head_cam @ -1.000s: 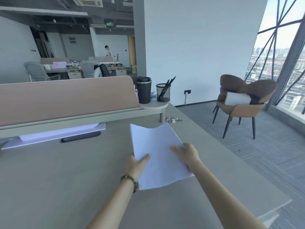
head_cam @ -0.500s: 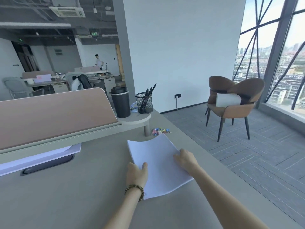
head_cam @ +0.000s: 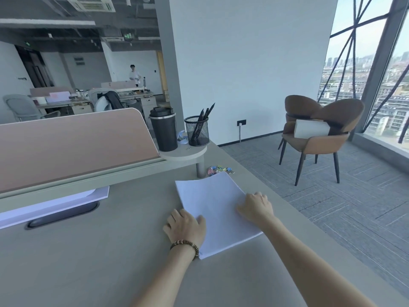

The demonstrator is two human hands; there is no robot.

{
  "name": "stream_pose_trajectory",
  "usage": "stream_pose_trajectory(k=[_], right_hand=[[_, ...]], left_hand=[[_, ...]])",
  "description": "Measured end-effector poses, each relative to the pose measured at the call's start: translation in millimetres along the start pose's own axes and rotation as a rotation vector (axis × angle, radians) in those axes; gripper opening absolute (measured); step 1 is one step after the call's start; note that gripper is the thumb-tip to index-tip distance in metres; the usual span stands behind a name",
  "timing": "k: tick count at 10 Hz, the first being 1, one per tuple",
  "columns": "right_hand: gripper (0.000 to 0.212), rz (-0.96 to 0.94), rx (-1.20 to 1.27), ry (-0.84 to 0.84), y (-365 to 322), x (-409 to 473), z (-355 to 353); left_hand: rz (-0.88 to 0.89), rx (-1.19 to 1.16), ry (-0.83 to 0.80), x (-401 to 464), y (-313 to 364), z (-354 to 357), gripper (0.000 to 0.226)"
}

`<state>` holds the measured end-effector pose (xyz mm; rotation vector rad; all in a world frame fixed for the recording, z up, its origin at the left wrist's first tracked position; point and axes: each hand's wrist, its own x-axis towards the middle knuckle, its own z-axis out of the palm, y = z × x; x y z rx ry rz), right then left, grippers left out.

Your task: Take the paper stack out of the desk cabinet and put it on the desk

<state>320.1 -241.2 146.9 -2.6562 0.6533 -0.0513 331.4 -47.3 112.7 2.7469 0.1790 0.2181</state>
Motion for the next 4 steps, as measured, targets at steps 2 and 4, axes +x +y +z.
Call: stream_pose_trajectory(k=[2,4], right_hand=[[0.048,-0.082,-0.120,0.148,-1,-8,1],[0.054,-0.163,0.018,0.190,-9,-32,-10]], left_hand=[[0.015,-0.009,-0.011,-2,-3,-2,0.054],[0.146,-0.156,0.055,-17,-8,-28,0.061]])
